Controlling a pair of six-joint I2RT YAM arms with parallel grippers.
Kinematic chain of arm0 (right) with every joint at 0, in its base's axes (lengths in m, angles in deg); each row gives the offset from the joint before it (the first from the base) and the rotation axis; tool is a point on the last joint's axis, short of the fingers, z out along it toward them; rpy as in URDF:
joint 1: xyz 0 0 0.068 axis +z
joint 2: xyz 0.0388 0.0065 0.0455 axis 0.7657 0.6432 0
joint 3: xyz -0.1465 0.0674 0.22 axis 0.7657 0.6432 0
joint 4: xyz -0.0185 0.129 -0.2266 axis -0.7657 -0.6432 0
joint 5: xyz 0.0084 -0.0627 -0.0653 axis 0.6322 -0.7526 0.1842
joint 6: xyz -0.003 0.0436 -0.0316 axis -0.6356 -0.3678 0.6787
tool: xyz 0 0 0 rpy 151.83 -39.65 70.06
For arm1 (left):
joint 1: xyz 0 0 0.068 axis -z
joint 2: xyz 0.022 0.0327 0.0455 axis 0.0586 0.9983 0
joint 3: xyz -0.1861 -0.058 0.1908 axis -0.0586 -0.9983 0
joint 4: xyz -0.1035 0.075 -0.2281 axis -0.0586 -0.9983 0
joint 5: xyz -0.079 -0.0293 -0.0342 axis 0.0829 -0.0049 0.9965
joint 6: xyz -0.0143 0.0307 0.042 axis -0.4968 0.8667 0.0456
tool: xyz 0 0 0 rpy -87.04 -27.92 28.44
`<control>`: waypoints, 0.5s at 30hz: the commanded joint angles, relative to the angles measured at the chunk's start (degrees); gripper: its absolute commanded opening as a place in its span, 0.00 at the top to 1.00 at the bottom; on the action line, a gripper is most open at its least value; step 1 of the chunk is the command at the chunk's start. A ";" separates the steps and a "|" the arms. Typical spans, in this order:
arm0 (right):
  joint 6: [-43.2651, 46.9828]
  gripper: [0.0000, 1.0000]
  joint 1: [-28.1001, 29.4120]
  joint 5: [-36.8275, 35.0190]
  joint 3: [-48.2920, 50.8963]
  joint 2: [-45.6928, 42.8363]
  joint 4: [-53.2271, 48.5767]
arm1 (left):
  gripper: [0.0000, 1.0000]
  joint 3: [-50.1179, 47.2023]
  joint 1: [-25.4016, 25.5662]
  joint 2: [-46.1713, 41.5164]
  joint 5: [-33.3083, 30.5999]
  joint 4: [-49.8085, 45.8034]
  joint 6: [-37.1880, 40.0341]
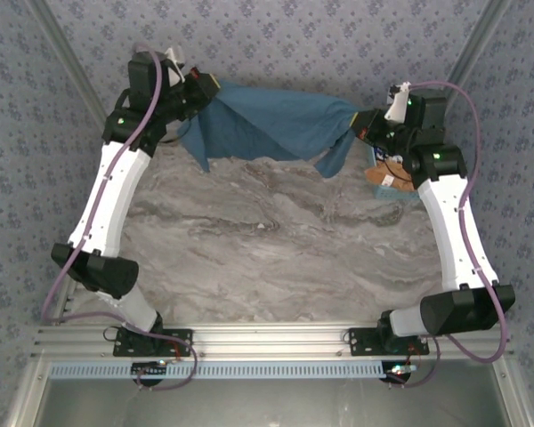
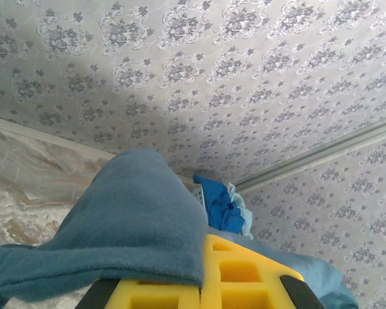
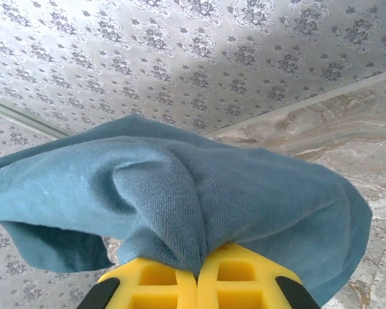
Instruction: Fold and stack the t-shirts
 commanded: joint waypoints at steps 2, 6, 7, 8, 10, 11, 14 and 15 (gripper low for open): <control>-1.33 0.98 -0.15 0.56 7.39 -2.37 -0.45 | 1.00 -8.47 0.32 -3.85 -0.37 -7.40 2.22; 1.01 0.83 -0.03 -3.83 17.49 -3.50 -8.17 | 1.00 -30.92 3.50 -10.87 0.97 -4.27 -2.09; 1.27 0.74 -0.08 -5.31 19.77 -3.61 -10.95 | 1.00 -36.09 4.28 -12.05 1.81 -2.92 -3.44; 2.27 0.65 -0.33 -7.32 21.81 -3.73 -13.27 | 1.00 -40.56 4.97 -12.88 2.65 -1.47 -4.47; 2.79 0.60 -0.34 -10.47 26.01 -5.01 -12.99 | 1.00 -47.17 5.58 -13.97 2.92 -0.25 -5.39; 2.33 0.60 0.43 -11.49 27.68 -6.03 -12.61 | 1.00 -49.10 5.54 -14.39 2.56 -0.03 -5.63; 0.88 0.57 3.21 -13.61 31.04 -8.20 -11.29 | 1.00 -49.46 5.45 -15.73 1.06 0.10 -4.72; 1.06 0.53 4.62 -14.58 31.80 -8.55 -11.07 | 1.00 -48.76 5.48 -15.96 0.46 -0.30 -4.23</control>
